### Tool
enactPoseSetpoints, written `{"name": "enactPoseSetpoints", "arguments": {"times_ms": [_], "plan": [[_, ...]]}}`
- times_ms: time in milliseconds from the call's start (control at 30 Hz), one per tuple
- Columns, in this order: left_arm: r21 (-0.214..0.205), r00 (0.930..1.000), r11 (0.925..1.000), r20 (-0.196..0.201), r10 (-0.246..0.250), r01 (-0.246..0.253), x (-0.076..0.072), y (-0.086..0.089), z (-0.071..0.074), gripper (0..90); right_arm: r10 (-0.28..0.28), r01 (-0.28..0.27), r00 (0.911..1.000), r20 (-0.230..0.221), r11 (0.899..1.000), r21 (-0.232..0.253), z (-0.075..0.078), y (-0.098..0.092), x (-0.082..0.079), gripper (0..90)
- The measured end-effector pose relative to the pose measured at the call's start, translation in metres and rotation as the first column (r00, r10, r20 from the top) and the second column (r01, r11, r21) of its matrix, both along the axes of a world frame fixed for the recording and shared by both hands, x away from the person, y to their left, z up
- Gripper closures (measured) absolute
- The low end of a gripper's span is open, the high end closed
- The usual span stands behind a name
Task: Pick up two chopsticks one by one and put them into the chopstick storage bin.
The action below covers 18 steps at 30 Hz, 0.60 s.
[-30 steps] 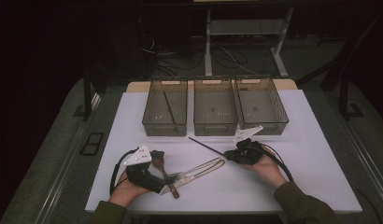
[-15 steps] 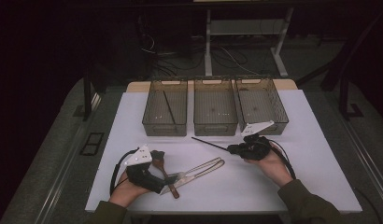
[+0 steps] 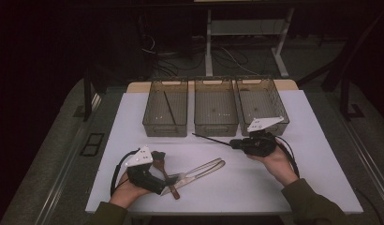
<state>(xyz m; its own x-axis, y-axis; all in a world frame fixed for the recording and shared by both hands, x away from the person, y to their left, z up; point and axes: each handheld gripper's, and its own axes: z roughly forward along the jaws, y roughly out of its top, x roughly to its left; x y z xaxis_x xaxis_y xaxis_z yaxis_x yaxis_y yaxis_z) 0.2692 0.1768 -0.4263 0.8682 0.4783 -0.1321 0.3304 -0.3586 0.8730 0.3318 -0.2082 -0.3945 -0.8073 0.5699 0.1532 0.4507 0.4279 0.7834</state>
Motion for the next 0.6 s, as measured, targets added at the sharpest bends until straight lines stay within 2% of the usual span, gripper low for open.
{"name": "enactPoseSetpoints", "arguments": {"times_ms": [600], "plan": [[0.002, 1.0, 1.0, 0.003, -0.003, 0.003, 0.001, 0.0, 0.0, 0.0, -0.002, 0.0, 0.9993, 0.036, 0.998, 0.068, 0.024, -0.008, 0.0, 85.0]]}}
